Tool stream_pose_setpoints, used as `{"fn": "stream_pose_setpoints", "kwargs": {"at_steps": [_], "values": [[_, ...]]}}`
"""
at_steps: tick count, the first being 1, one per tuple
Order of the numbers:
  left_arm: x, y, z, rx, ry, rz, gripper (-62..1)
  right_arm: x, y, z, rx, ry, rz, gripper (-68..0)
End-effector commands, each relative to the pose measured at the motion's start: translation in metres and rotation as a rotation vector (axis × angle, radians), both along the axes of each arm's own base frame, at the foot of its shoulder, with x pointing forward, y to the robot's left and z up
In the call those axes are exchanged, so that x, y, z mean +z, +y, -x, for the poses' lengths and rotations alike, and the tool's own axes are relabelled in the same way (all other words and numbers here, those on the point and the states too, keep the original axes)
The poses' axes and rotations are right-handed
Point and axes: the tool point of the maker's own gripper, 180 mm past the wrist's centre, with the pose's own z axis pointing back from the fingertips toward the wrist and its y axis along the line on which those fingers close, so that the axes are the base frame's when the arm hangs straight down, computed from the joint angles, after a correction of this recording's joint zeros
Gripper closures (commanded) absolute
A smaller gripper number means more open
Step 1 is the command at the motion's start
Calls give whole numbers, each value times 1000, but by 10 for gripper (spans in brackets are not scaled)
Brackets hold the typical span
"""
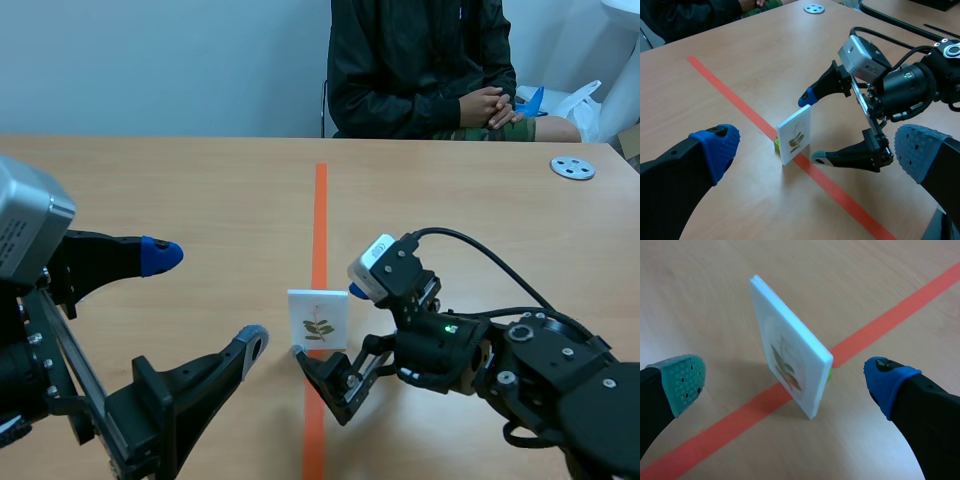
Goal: Sort the leaf by its shape. The table is split by an orange tape line. A compound leaf with several leaflets goes to the left side, a simple leaf with one blade goes to the right side. Return to the home posture when a red brick is placed on the table.
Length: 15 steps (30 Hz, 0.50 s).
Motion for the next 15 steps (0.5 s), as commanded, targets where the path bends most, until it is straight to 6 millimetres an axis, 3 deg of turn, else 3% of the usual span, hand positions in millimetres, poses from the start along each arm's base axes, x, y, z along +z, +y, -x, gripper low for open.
{"fn": "stream_pose_setpoints", "kwargs": {"at_steps": [1,6,15], "values": [[6,0,-2,3,-15,20,-623,13,6,-11,5,-45,-25,-679],[6,0,-2,3,-15,20,-623,11,16,-11,23,-52,-12,-679],[5,1,-3,5,-16,18,-623,7,14,-11,19,-51,8,-392]]}}
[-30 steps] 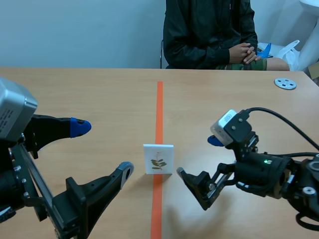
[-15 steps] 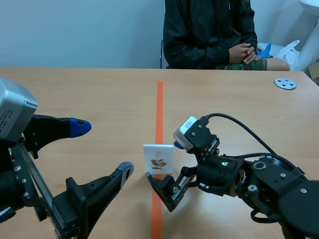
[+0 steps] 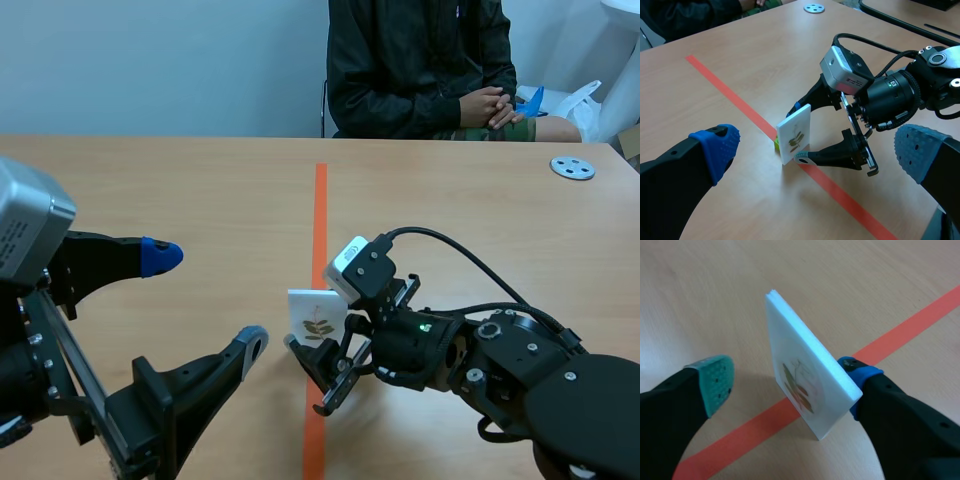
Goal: Sort the leaf by its shape. The table is split by an orange tape line. A compound leaf with several leaflets goes to the left side, a simple leaf with one blade goes to the right side. Return to the home posture when a red brick is placed on the table.
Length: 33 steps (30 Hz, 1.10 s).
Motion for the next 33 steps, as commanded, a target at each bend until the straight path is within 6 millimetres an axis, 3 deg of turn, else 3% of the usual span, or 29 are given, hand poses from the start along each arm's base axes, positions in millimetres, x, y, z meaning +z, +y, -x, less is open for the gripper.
{"fn": "stream_pose_setpoints", "kwargs": {"at_steps": [1,10,28,33], "values": [[6,0,-3,4,-17,19,-623,10,-3,-9,-7,-32,-11,-378],[6,0,-3,4,-17,19,-623,3,-6,-8,-13,-13,19,-314],[6,0,-3,4,-17,19,-623,-2,-10,-9,-32,-3,48,-19],[6,0,-3,4,-17,19,-623,12,-12,-14,-36,-48,4,-13]]}}
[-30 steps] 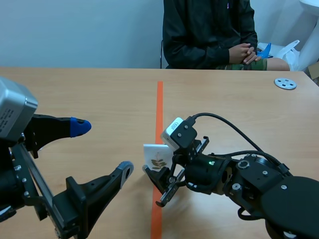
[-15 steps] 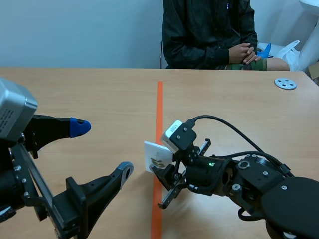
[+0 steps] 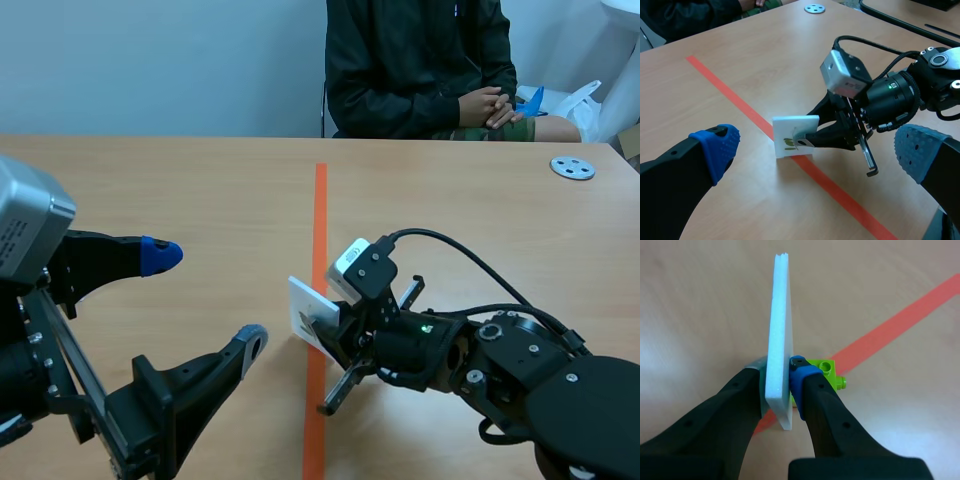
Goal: Sort the leaf by its shape. The table is split by an orange tape line. A compound leaf with several leaflets goes to the left side, a simple leaf with one blade goes to the right side. Return to the home posture when a red brick is placed on the table.
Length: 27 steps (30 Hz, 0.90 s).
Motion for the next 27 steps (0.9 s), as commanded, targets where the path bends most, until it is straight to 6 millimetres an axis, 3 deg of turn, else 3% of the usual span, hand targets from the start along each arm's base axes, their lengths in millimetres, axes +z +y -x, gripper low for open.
{"fn": "stream_pose_setpoints", "kwargs": {"at_steps": [1,8,18,24,27], "values": [[6,0,-2,3,-16,19,-623,17,-7,-13,-13,-51,-17,-13],[6,0,-2,3,-16,19,-623,51,-35,-30,-37,-111,-34,-13],[6,0,-2,3,-17,19,-623,94,-131,-52,-309,-122,-111,-13],[6,0,-2,3,-16,19,-623,103,-194,-57,-440,-129,-40,-13],[6,0,-2,3,-16,19,-623,107,-216,-58,-476,-139,1,-13]]}}
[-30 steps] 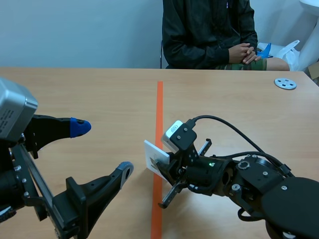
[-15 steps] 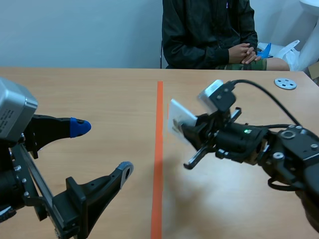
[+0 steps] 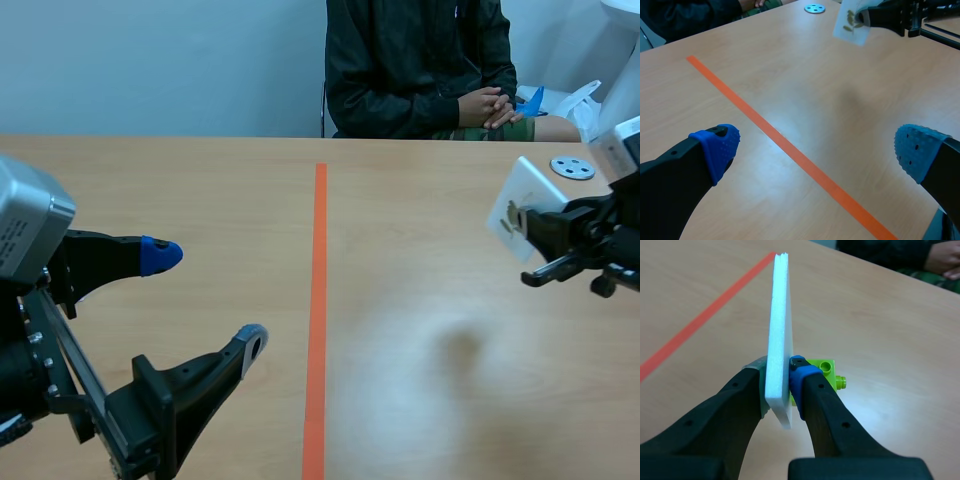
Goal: Sort the leaf by its shape. The table is split by an orange tape line. A compound leaf with several leaflets goes to the left side, a simple leaf with one blade goes to the right side. Return to the home posture when a red brick is placed on the table.
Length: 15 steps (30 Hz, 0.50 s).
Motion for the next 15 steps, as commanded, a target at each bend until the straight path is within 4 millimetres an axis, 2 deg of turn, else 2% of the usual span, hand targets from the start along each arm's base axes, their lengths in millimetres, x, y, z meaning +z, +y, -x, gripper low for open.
{"fn": "stream_pose_setpoints", "kwargs": {"at_steps": [1,6,15], "values": [[6,0,-2,3,-16,19,-623,13,-8,-6,-6,-38,22,-13],[6,0,-2,3,-16,19,-623,10,-40,-17,-141,-49,66,-13],[6,0,-2,3,-16,19,-623,-14,-83,-38,-307,0,-19,-13]]}}
